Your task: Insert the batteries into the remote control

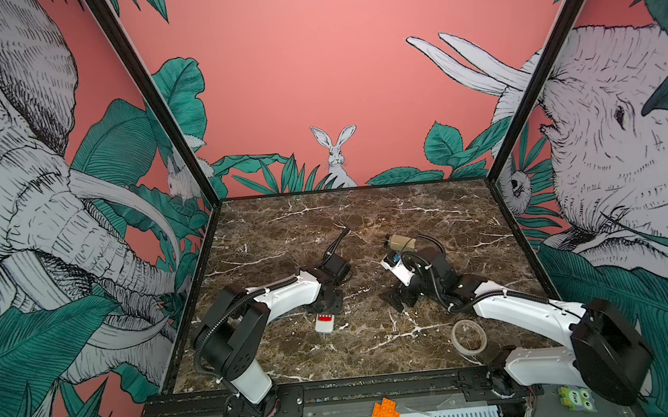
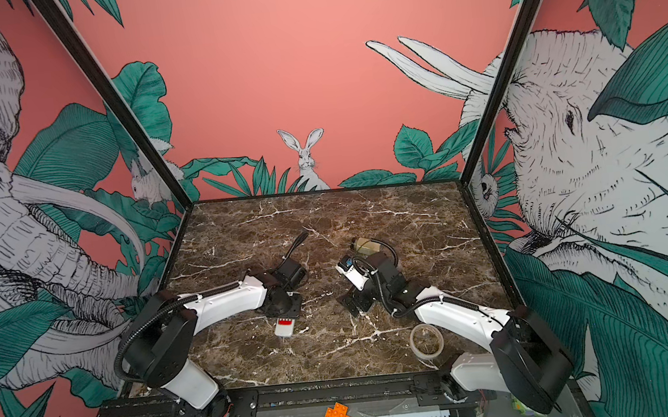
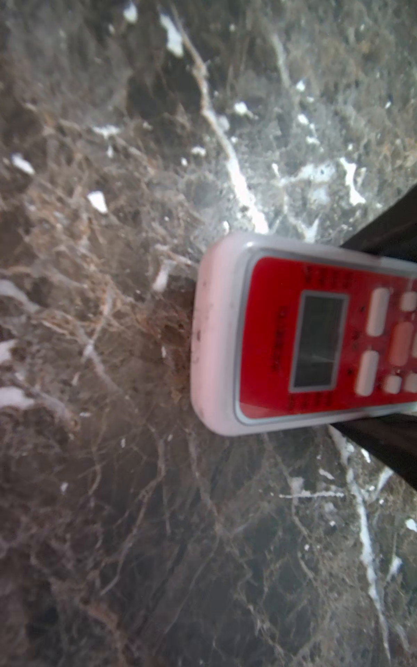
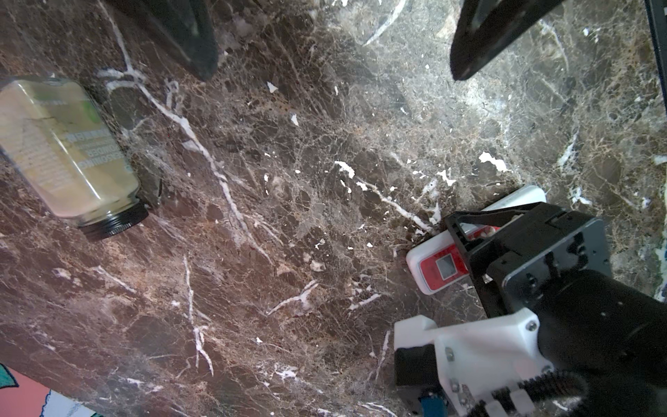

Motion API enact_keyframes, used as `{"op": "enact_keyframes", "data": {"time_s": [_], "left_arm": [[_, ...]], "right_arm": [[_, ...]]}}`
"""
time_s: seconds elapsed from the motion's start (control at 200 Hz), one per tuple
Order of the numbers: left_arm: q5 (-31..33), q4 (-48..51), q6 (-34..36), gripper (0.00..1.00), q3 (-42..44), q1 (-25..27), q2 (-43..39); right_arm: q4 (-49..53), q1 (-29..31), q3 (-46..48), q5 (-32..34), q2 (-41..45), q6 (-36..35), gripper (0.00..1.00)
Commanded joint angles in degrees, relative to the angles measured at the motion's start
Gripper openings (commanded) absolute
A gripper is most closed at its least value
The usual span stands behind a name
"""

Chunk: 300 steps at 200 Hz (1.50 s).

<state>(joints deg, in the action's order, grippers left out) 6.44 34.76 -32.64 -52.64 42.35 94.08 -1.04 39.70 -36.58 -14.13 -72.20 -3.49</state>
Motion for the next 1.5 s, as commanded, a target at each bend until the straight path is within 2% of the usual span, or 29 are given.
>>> {"op": "enact_keyframes", "data": {"time_s": [0.0, 0.18, 0.385, 0.545, 0.68, 0.84, 1.03, 1.205, 1.27, 1.38, 1.4, 1.495], "left_arm": [[0.82, -0.35, -1.11, 0.04, 0.12, -0.08, 2.12], [0.66, -0.83, -1.25, 0.05, 0.06, -0.07, 2.84], [0.69, -1.01, -1.45, 0.11, 0.04, -0.08, 3.01], [0.79, -1.19, -1.61, 0.20, 0.30, -0.10, 2.86], [0.34, -2.32, -2.24, 0.32, 1.15, -0.11, 2.20], [0.25, -3.03, -2.51, 0.41, 1.58, -0.17, 1.10], [0.21, -2.62, -1.66, 0.59, 1.13, -0.59, -0.32], [0.24, -2.02, -0.43, 0.90, 1.71, -1.60, -3.72], [0.48, -1.45, 0.27, 0.98, 2.02, -1.83, -5.64], [2.64, -0.06, 2.38, 0.99, 2.07, -1.83, -10.07], [3.20, 0.22, 2.92, 0.99, 2.08, -3.51, -11.08], [5.94, 1.28, 5.63, 0.99, 2.62, -5.20, -16.07]], "right_arm": [[-1.78, 0.20, 1.22, 0.05, 0.15, -0.87, 0.99], [-1.80, 0.18, 1.41, 0.21, 0.27, -1.01, 0.99], [-1.78, 0.17, 1.51, 0.54, 0.31, -1.09, 0.99], [-1.87, 0.15, 1.56, 0.65, 0.40, -1.13, 0.99], [-2.13, 0.14, 1.78, 0.91, 0.26, -1.34, 0.99], [-2.61, 0.18, 1.94, 1.28, -0.04, -1.33, 1.00], [-3.00, 0.18, 2.21, 2.83, 0.00, -0.99, 1.00], [-2.27, 0.15, 2.13, 4.91, 1.68, -0.88, 1.00], [-1.63, 0.17, 2.04, 6.17, 2.51, -0.83, 0.99], [-0.61, 0.11, 2.12, 8.51, 4.28, -0.83, 0.99], [-0.46, 0.06, 2.12, 8.99, 4.62, -0.89, 0.99], [0.77, -0.07, 2.43, 12.26, 6.58, -0.96, 0.99]]}}
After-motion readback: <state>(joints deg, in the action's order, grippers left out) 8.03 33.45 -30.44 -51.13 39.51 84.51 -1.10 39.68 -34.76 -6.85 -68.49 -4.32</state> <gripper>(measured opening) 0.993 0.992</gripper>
